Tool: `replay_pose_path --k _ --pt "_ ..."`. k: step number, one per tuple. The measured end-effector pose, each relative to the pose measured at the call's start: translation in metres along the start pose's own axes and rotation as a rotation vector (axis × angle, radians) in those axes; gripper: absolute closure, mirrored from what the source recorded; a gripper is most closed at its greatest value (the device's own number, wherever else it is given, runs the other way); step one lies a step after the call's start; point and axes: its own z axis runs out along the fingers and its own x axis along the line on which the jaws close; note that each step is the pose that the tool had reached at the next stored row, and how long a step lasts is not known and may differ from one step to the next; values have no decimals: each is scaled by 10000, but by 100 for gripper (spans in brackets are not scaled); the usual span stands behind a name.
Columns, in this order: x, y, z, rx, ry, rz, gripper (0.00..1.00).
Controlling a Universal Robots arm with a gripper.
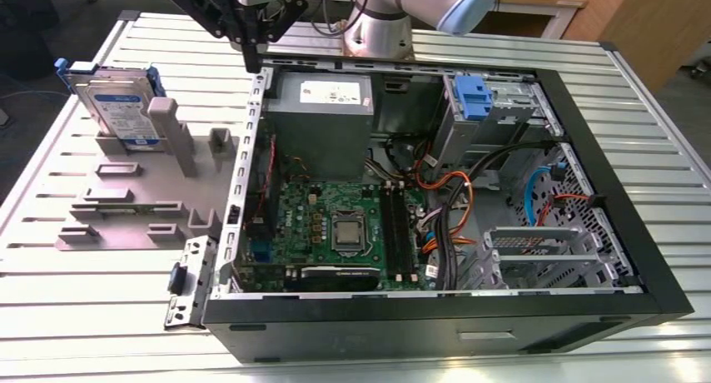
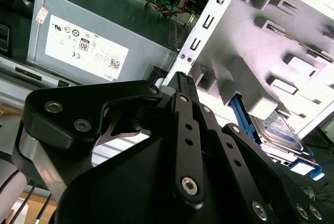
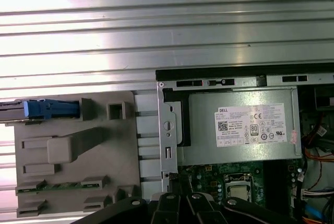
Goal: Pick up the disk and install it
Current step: 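Reach for the disk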
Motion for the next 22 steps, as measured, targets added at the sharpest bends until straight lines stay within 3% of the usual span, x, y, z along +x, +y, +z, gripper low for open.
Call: replay_pose_path --k 22 --pt "60 -4 -1 0 1 0 89"
